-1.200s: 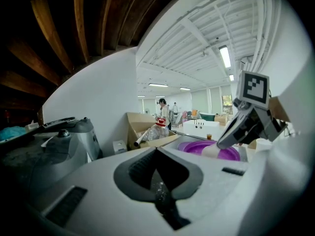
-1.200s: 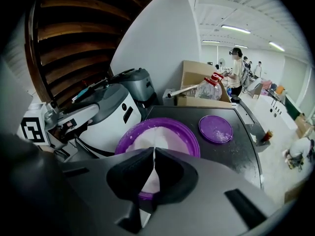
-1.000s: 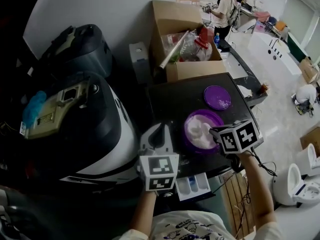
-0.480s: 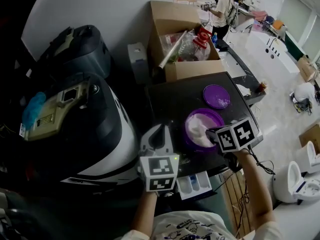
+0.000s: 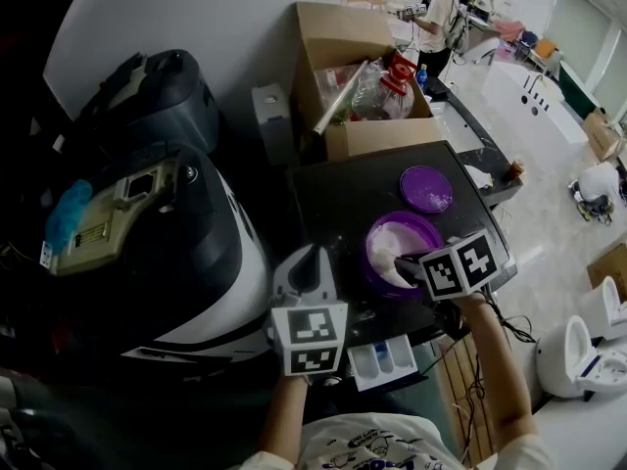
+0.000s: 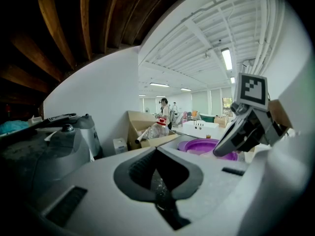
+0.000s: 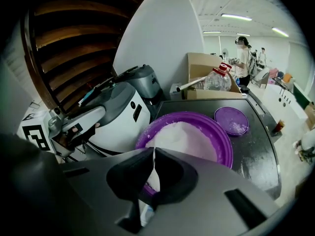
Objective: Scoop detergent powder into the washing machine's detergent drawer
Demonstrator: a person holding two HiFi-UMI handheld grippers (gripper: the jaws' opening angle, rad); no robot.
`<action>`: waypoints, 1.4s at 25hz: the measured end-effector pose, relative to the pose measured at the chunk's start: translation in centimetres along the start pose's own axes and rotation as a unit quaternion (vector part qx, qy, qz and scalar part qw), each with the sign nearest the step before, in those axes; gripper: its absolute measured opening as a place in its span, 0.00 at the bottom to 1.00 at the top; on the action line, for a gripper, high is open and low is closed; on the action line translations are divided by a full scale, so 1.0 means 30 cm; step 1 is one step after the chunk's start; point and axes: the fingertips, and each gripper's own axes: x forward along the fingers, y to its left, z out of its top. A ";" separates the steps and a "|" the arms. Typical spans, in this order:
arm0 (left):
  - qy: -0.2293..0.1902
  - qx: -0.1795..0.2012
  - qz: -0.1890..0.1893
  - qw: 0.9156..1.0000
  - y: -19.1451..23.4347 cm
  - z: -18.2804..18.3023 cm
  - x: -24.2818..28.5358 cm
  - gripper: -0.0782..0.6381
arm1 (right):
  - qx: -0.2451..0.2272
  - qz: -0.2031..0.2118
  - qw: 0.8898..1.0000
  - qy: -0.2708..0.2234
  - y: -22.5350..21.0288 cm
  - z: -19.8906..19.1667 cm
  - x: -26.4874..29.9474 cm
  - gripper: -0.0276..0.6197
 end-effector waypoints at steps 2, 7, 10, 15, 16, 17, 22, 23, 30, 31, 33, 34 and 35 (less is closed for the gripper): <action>-0.001 0.000 0.000 1.000 0.001 -0.001 -0.001 0.11 | 0.002 0.001 1.000 -0.004 0.000 0.002 -0.002 0.07; 0.000 -0.001 0.000 1.000 0.002 -0.002 0.000 0.11 | 0.030 -0.003 0.999 -0.025 -0.031 0.011 -0.019 0.07; -0.002 -0.001 -0.001 1.000 -0.002 0.003 0.000 0.11 | 0.067 0.021 0.997 -0.033 -0.028 0.004 -0.026 0.07; -0.005 0.000 -0.006 1.000 -0.013 0.010 0.001 0.11 | 0.126 0.055 0.989 -0.049 -0.015 -0.003 -0.045 0.07; -0.006 0.000 -0.007 1.000 -0.016 0.011 0.001 0.11 | 0.128 0.056 0.989 -0.057 -0.017 0.002 -0.048 0.07; -0.006 0.001 -0.008 1.000 -0.019 0.012 0.001 0.11 | 0.127 0.054 0.988 -0.067 -0.021 0.009 -0.052 0.07; -0.011 0.003 -0.014 1.000 -0.035 0.025 -0.001 0.11 | 0.171 0.066 0.977 -0.108 -0.033 0.019 -0.071 0.07; -0.012 0.003 -0.015 1.000 -0.038 0.027 -0.001 0.11 | 0.185 0.074 0.973 -0.119 -0.032 0.022 -0.076 0.07; -0.018 0.006 -0.022 1.000 -0.057 0.041 -0.009 0.11 | 0.279 0.131 0.932 -0.193 -0.002 0.035 -0.097 0.07; -0.019 0.006 -0.023 1.000 -0.060 0.042 -0.011 0.11 | 0.287 0.136 0.927 -0.202 0.000 0.034 -0.100 0.07; -0.021 0.006 -0.025 0.999 -0.064 0.042 -0.014 0.11 | 0.305 0.149 0.915 -0.218 0.006 0.033 -0.105 0.07; -0.021 0.006 -0.025 0.999 -0.064 0.042 -0.017 0.11 | 0.315 0.153 0.909 -0.225 0.008 0.032 -0.109 0.07; -0.021 0.006 -0.026 0.999 -0.063 0.042 -0.019 0.11 | 0.325 0.156 0.903 -0.232 0.008 0.030 -0.115 0.07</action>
